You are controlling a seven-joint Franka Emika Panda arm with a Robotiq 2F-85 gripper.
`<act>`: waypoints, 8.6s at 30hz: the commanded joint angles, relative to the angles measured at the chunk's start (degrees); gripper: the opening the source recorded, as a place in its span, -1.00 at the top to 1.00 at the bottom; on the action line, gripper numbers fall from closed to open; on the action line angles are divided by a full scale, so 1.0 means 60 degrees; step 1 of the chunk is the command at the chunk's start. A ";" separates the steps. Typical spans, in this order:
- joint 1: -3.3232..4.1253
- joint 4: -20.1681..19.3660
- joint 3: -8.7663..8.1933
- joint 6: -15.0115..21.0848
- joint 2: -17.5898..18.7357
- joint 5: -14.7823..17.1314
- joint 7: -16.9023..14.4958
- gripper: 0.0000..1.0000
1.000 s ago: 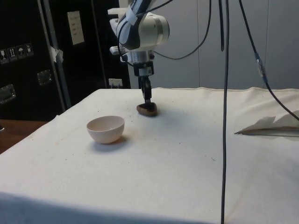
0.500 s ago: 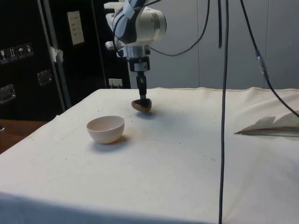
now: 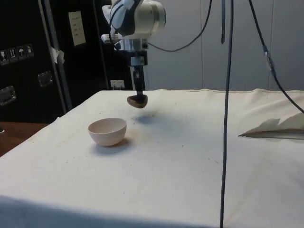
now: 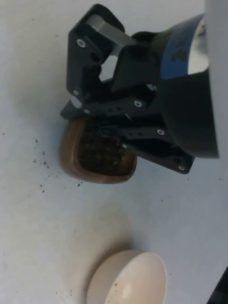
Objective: Pour the coffee beans from the cup into the bowl.
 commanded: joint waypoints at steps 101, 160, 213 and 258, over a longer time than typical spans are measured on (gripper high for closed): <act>0.0936 0.0134 0.1108 -0.0583 -0.1757 -0.3591 0.6417 0.99; 0.0907 -0.0859 0.2674 0.0353 -0.2129 -0.8728 1.1440 0.99; 0.1003 -0.1843 0.4545 -0.1280 -0.2559 -1.4095 1.6931 0.99; 0.0974 -0.1776 0.6350 -0.4144 -0.2206 -1.6826 1.9013 0.99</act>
